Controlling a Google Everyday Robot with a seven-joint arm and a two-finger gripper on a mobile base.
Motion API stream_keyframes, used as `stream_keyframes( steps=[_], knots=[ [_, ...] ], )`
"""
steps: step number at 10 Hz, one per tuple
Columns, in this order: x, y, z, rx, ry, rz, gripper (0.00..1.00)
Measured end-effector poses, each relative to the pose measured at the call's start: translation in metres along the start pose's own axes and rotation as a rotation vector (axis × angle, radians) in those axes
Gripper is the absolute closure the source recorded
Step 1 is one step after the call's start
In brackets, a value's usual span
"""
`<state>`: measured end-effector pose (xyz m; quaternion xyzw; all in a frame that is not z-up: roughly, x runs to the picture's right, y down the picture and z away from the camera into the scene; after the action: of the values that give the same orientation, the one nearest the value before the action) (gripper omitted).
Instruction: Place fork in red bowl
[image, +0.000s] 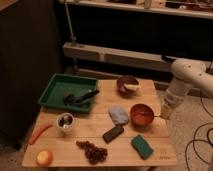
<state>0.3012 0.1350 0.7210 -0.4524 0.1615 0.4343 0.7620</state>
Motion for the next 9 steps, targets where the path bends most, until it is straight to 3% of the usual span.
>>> stream_keyframes(
  steps=[4, 7, 9],
  knots=[
    [-0.009, -0.001, 0.005, 0.003, 0.023, 0.003, 0.96],
    [-0.019, 0.0, -0.005, -0.009, -0.055, 0.004, 0.67],
    [-0.031, 0.002, -0.007, -0.013, -0.074, -0.003, 0.49]
  ],
)
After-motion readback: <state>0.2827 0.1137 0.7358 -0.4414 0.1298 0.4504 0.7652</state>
